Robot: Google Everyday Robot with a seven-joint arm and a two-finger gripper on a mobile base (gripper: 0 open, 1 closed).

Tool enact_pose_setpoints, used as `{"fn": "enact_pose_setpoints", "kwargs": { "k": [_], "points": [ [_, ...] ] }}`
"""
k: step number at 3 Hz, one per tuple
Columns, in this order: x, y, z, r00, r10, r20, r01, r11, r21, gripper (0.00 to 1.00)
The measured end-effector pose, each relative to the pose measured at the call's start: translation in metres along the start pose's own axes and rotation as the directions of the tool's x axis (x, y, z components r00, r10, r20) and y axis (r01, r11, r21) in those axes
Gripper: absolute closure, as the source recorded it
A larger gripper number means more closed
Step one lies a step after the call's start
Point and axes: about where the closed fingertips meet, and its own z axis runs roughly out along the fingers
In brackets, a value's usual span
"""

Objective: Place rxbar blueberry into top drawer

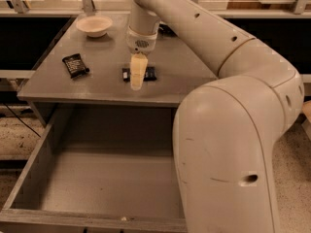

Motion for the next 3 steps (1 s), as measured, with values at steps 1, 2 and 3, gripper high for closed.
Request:
{"fn": "enact_pose_setpoints", "kwargs": {
  "k": [1, 2, 3],
  "points": [
    [-0.0026, -0.0014, 0.0097, 1.0, -0.002, 0.006, 0.003, 0.9999, -0.017, 0.06],
    [-0.0026, -0.0014, 0.0098, 1.0, -0.002, 0.006, 0.003, 0.9999, -0.017, 0.01],
    [-0.0026, -0.0014, 0.0098, 1.0, -0.002, 0.006, 0.003, 0.9999, -0.017, 0.25]
  ]
}}
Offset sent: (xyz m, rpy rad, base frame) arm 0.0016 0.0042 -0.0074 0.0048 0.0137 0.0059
